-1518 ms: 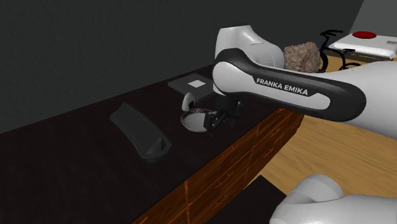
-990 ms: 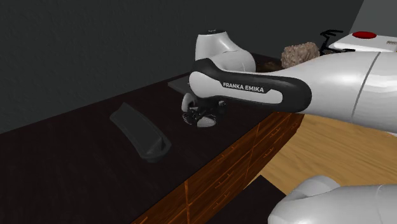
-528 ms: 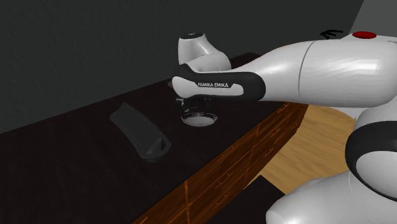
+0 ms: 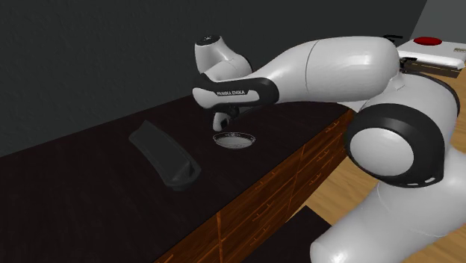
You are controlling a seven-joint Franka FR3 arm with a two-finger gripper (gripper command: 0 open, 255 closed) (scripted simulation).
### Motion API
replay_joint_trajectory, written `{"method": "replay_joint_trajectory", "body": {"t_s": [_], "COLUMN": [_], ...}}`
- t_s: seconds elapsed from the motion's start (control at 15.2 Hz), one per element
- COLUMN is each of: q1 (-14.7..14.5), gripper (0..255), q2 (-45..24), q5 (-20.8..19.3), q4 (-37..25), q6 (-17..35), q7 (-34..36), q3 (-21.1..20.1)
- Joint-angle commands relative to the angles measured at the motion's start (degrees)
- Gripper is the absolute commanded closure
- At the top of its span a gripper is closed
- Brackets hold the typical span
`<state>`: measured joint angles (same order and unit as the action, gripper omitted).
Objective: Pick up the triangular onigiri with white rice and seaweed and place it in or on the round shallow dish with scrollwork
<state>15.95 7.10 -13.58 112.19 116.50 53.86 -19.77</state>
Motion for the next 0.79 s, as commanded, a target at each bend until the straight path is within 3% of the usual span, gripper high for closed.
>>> {"method": "replay_joint_trajectory", "body": {"t_s": [0.0, 0.4, 0.73], "q1": [0.86, 0.94, 1.23], "gripper": [0, 0, 0], "q2": [-3.95, -14.97, -16.26], "q5": [-3.59, -13.12, -13.94], "q4": [-3.43, -16.87, -15.8], "q6": [0.69, -2.06, 0.31], "q7": [5.18, 17.92, 18.55], "q3": [-0.42, 0.43, 0.98]}}
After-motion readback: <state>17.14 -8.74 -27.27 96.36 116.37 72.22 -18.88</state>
